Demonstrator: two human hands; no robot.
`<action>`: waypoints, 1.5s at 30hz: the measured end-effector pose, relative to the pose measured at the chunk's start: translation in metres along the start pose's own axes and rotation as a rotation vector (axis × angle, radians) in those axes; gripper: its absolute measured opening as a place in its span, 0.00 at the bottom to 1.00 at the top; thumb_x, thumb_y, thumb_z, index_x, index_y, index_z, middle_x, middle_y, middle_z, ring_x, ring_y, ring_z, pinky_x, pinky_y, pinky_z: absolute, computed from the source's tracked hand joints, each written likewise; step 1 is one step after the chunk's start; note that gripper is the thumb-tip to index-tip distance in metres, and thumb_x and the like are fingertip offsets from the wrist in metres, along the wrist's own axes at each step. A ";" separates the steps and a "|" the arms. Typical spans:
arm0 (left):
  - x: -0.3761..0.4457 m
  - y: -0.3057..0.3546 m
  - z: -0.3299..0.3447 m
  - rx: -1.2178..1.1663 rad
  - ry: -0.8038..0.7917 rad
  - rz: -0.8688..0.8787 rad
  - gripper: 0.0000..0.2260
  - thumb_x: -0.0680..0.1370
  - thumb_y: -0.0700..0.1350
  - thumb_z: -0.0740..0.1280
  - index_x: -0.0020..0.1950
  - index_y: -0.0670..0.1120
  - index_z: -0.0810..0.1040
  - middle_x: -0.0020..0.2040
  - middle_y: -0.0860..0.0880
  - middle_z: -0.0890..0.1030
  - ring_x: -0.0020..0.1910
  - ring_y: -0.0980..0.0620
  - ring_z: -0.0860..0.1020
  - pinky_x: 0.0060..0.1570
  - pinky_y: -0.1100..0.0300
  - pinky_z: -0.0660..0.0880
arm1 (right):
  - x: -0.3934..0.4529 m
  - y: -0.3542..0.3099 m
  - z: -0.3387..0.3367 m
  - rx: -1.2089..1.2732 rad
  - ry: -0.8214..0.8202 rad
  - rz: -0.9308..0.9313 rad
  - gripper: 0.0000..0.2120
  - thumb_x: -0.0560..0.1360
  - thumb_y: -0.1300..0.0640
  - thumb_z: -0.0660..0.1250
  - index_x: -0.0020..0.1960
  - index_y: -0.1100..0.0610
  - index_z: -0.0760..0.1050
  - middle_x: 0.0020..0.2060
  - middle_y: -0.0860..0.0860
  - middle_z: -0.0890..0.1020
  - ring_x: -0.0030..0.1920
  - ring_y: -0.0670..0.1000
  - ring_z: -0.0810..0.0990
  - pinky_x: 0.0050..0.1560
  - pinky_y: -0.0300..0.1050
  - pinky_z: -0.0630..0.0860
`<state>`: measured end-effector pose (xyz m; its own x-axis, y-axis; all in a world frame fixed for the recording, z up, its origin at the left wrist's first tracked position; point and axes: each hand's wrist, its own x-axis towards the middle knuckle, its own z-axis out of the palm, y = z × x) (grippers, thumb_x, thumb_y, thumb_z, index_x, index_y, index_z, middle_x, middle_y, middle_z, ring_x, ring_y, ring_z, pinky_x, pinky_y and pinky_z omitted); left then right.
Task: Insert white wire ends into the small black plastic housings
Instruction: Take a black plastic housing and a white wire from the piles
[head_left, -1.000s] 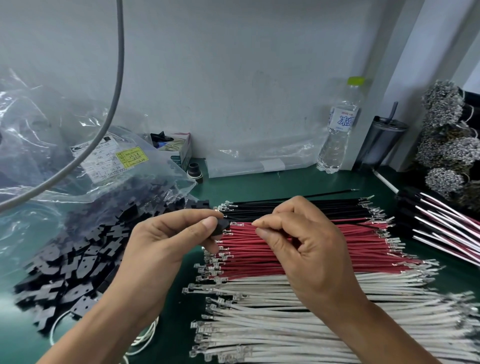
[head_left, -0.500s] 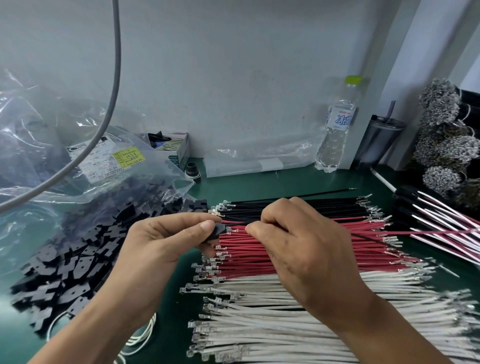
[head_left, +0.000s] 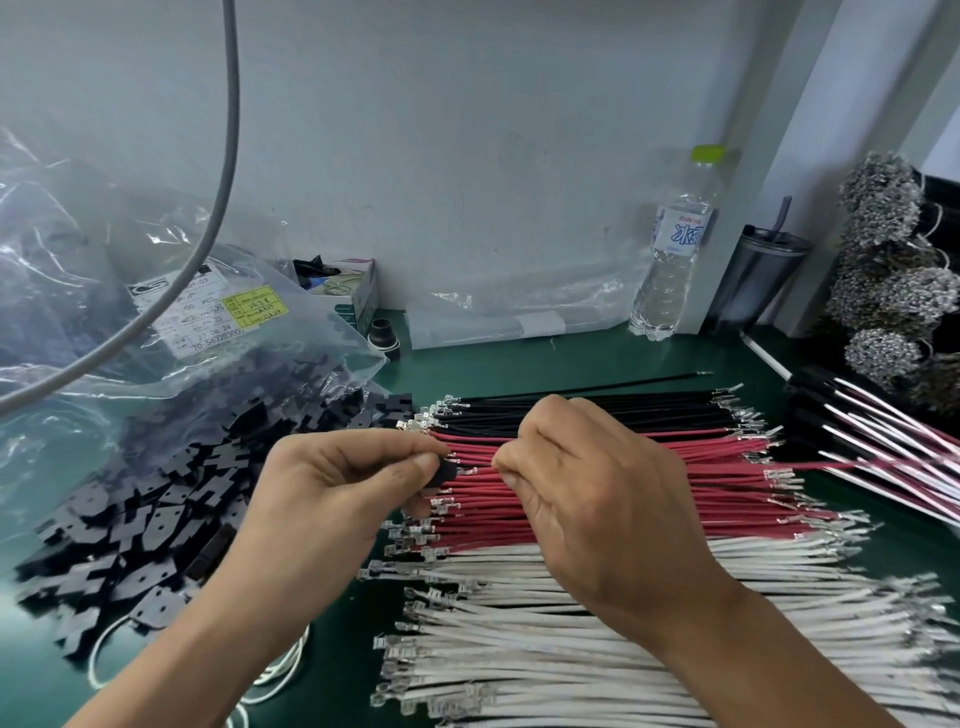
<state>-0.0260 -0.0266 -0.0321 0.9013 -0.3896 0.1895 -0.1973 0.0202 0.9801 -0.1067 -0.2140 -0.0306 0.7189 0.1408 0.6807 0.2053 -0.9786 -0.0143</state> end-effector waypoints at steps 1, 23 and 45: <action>0.000 0.000 -0.001 -0.018 0.001 -0.009 0.09 0.73 0.36 0.73 0.43 0.50 0.90 0.39 0.44 0.88 0.33 0.51 0.83 0.36 0.67 0.79 | 0.000 -0.001 0.000 0.007 0.006 0.003 0.06 0.77 0.63 0.71 0.42 0.55 0.79 0.40 0.47 0.75 0.38 0.49 0.72 0.31 0.46 0.71; -0.005 -0.005 0.002 0.330 -0.015 0.218 0.15 0.68 0.47 0.80 0.54 0.56 0.88 0.48 0.53 0.86 0.45 0.55 0.84 0.48 0.68 0.78 | -0.003 -0.001 0.006 0.361 0.019 0.257 0.04 0.79 0.54 0.70 0.50 0.52 0.83 0.44 0.42 0.78 0.44 0.43 0.78 0.42 0.40 0.77; -0.004 -0.009 0.000 0.185 -0.127 0.235 0.09 0.70 0.48 0.77 0.48 0.59 0.88 0.37 0.53 0.87 0.32 0.54 0.85 0.35 0.68 0.79 | 0.003 0.002 -0.013 0.241 -0.091 0.136 0.09 0.79 0.48 0.67 0.44 0.50 0.81 0.40 0.41 0.77 0.40 0.42 0.75 0.37 0.37 0.71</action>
<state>-0.0275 -0.0256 -0.0415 0.7699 -0.5062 0.3887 -0.4712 -0.0400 0.8811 -0.1124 -0.2176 -0.0192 0.8050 0.0348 0.5923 0.2474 -0.9270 -0.2818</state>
